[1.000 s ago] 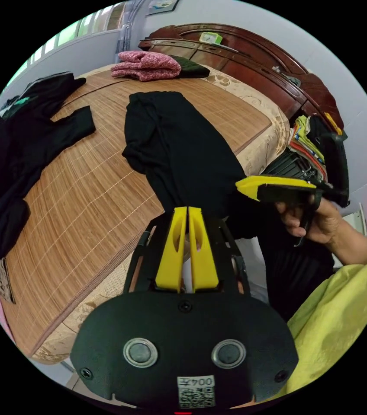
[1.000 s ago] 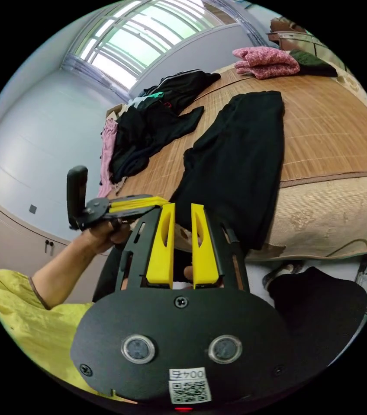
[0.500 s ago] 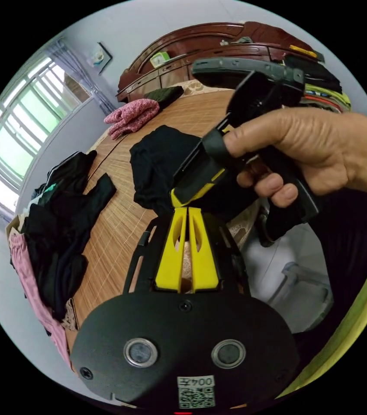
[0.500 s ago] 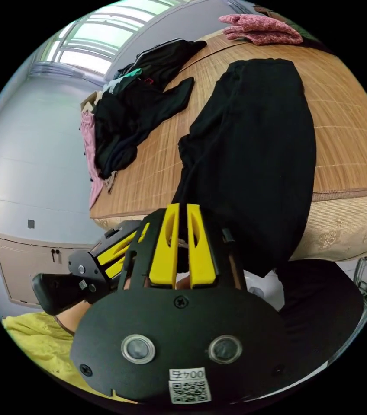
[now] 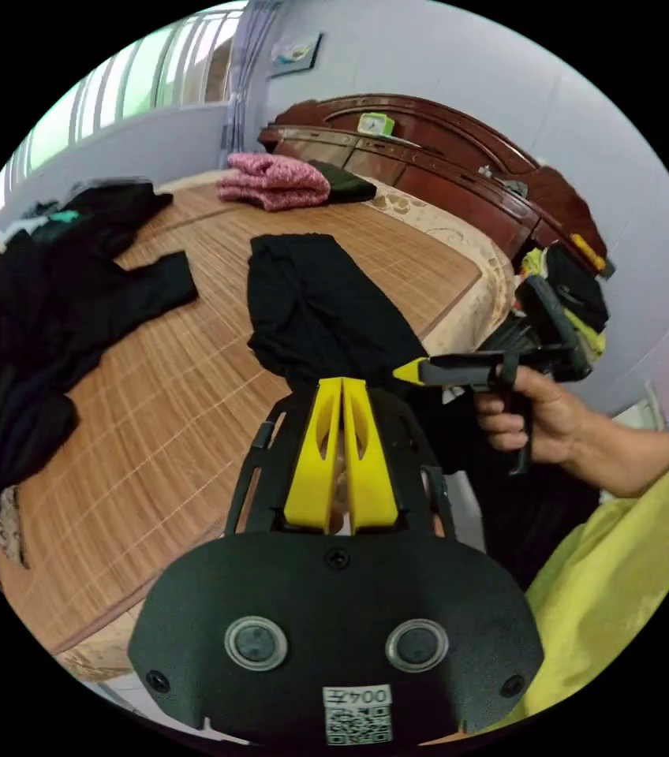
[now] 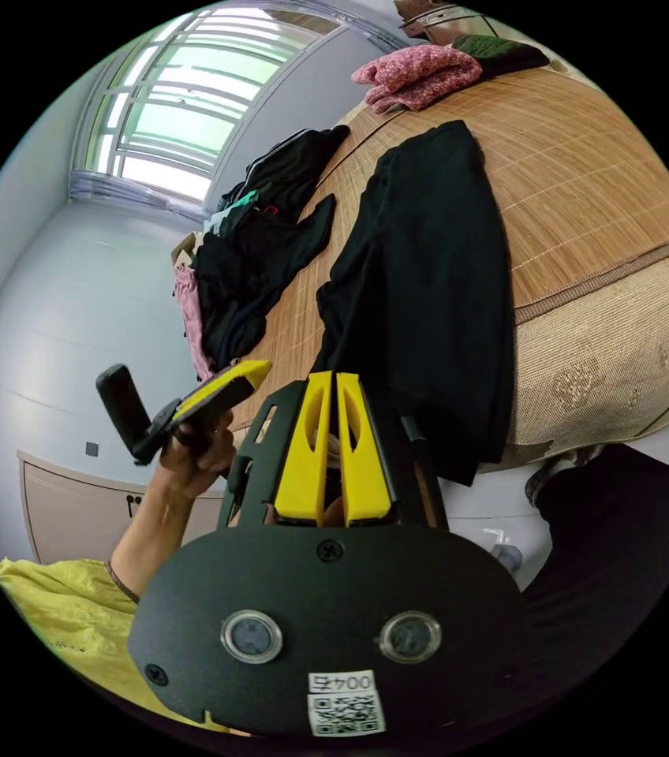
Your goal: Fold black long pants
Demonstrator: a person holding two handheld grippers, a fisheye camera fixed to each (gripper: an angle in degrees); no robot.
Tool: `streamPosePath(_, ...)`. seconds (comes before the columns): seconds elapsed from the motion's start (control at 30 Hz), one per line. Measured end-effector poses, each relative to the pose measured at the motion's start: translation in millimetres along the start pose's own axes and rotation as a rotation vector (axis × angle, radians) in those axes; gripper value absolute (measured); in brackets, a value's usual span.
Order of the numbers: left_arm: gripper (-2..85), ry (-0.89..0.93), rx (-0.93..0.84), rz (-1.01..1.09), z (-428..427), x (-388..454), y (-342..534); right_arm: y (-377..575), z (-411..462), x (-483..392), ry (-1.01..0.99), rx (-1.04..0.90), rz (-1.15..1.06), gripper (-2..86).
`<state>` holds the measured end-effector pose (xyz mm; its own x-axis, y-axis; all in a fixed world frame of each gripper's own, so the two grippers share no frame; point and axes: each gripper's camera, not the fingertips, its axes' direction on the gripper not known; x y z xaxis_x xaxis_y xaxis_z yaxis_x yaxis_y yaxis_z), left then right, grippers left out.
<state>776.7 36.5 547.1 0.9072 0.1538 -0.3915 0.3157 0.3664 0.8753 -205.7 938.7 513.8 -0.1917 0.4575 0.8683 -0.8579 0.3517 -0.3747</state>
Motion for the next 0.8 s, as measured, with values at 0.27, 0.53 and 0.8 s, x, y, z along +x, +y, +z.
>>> streamPosePath(0.27, 3.5, 0.046, -0.194, 0.001, 76, -35, -49, 4, 0, -6, 0.007, -0.006, -0.024, 0.1)
streamPosePath(0.53, 7.6, 0.049, -0.243, 0.007, 110, -50, -56, 9, -5, -7, 0.010, -0.006, -0.039, 0.3)
streamPosePath(0.8, 7.5, 0.011, -0.269, 0.027, 132, -53, -78, 17, -8, -10, 0.017, -0.003, -0.051, 0.8)
